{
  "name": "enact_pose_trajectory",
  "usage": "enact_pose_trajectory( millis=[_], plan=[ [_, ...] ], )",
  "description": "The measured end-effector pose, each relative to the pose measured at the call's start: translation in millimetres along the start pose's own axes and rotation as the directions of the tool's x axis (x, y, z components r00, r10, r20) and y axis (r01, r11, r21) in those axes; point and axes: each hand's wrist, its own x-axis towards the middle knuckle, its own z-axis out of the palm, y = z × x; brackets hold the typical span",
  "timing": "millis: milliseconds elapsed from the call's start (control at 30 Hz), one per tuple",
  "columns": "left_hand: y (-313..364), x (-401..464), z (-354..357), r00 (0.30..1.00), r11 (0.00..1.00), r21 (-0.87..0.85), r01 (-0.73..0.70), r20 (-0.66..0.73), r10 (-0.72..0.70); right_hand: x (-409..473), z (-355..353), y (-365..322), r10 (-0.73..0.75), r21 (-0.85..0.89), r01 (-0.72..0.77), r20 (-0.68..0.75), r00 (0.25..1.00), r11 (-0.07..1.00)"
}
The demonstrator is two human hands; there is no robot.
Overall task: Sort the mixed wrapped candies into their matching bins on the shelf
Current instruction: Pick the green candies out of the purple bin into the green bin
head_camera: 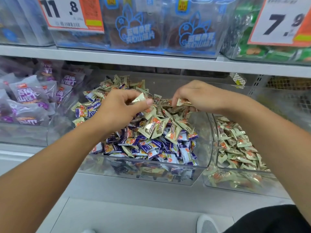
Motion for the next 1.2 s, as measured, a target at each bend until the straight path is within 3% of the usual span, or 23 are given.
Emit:
enact_pose_trajectory(
  millis=[100, 167, 300, 367, 467, 633, 767, 900, 1067, 1200],
  plan=[
    [1.1, -0.7, 6.4, 0.998, 0.989, 0.133, -0.058, 0.024, 0.055, -3.8, 2.1, -8.0, -0.047, -0.198, 0.053, 0.032, 0.998, 0.979],
    [-0.1, -1.5, 10.6, 0.995, 0.958, 0.267, -0.103, 0.020, 0.101, -0.3, 3.4, -6.2, -0.095, -0.436, 0.066, -0.044, 0.995, 0.898],
    [-1.0, -3.1, 12.6, 0.990, 0.964, 0.229, -0.135, 0.062, 0.124, -4.0, 10.9, -9.2, -0.091, -0.707, 0.031, -0.047, 0.995, 0.707],
    [0.5, -3.3, 11.2, 0.985, 0.933, 0.315, -0.173, 0.069, 0.159, -8.8, 17.4, -12.8, -0.031, -0.767, 0.002, -0.023, 0.999, 0.642],
    [4.1, -1.7, 7.0, 0.981, 0.821, 0.537, -0.195, 0.089, 0.175, -13.9, 21.7, -19.0, 0.052, -0.790, -0.041, -0.012, 0.999, 0.611],
    [5.2, -2.5, 11.6, 0.979, 0.732, 0.675, -0.099, 0.197, -0.050, -16.3, 32.8, -28.3, 0.149, -0.830, -0.079, 0.006, 0.989, 0.553],
    [8.0, -4.4, 12.2, 0.977, 0.806, 0.585, -0.090, 0.211, -0.044, -9.9, 35.4, -26.4, 0.135, -0.805, -0.104, -0.030, 0.990, 0.583],
    [3.4, -6.9, 8.3, 0.981, 0.867, 0.489, -0.093, 0.193, -0.004, -4.6, 38.6, -21.8, 0.194, -0.779, -0.095, 0.035, 0.980, 0.620],
    [-0.5, -8.6, 4.0, 0.983, 0.907, 0.401, -0.130, 0.169, 0.066, -2.2, 43.0, -26.2, 0.278, -0.796, -0.118, 0.064, 0.958, 0.593],
    [1.0, -10.8, 3.4, 0.978, 0.907, 0.382, -0.178, 0.171, 0.120, 2.0, 42.5, -23.4, 0.254, -0.769, -0.110, 0.070, 0.965, 0.630]
  ],
)
